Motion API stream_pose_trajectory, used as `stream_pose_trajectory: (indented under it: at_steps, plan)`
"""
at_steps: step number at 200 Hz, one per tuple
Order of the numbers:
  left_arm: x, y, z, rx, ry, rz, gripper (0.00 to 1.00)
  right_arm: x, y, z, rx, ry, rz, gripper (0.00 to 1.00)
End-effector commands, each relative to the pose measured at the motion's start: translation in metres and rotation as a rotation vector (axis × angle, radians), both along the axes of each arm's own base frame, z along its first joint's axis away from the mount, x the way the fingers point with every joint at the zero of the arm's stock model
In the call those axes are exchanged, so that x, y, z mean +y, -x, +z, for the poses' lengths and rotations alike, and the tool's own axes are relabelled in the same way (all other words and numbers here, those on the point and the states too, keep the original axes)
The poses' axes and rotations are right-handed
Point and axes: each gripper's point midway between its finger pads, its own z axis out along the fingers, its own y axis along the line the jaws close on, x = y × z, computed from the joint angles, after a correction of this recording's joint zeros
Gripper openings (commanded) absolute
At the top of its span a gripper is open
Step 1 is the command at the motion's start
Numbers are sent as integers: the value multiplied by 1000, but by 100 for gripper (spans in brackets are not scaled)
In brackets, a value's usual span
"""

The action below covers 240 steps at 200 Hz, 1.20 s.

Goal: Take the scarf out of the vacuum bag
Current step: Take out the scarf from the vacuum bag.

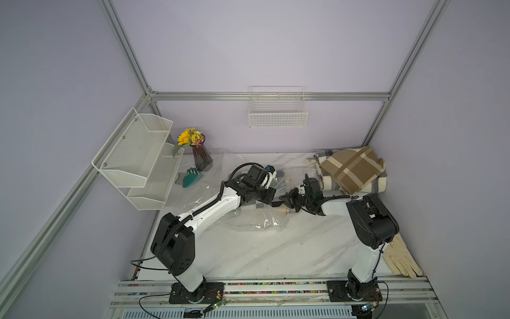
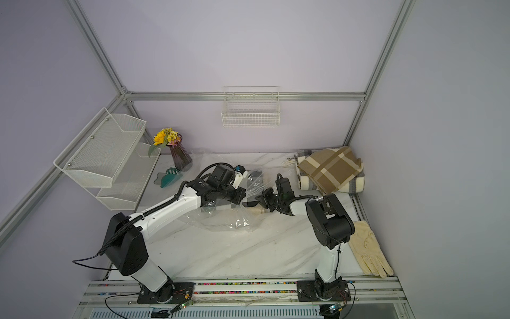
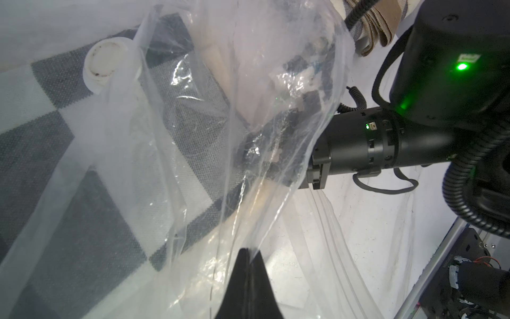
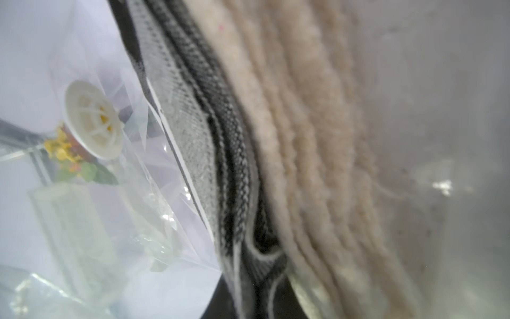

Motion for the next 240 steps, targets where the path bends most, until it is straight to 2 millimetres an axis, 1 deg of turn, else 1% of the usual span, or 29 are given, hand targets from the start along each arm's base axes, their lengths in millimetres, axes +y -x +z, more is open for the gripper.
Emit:
stream_pose_trajectory:
  at_steps: [1, 5, 23, 37, 49, 71, 101, 121, 142, 174, 223, 240]
  plan:
    - [15, -15, 17, -10, 1, 72, 0, -2, -13, 21, -61, -8, -26, 2]
    - [16, -17, 17, -4, 7, 73, 0, -2, -12, 22, -62, -4, -24, 0]
    - [17, -23, 19, 0, 31, 81, 0, -3, -14, 28, -78, 20, -18, 0]
    - [16, -28, 24, -12, 46, 88, 0, -6, -16, 32, -90, 38, -18, 0]
    - [20, -36, 26, -9, 51, 115, 0, -6, -17, 37, -103, 55, -13, 0]
    - [24, -47, 31, 30, 87, 141, 0, -7, -22, 52, -133, 85, -5, 0]
    - [27, -58, 38, 17, 101, 144, 0, -8, -28, 72, -174, 124, 8, 0]
    - [30, -66, 37, 55, 140, 160, 0, -8, -32, 82, -191, 146, 16, 0]
    - [31, -72, 35, 102, 194, 168, 0, -8, -34, 86, -194, 161, 21, 0]
    - [33, -80, 40, 90, 212, 175, 0, -9, -36, 92, -198, 188, 29, 0]
    - [28, -91, 48, 81, 240, 165, 0, -9, -38, 97, -198, 220, 47, 0]
    - [28, -97, 51, 76, 247, 168, 0, -8, -42, 100, -205, 223, 50, 0]
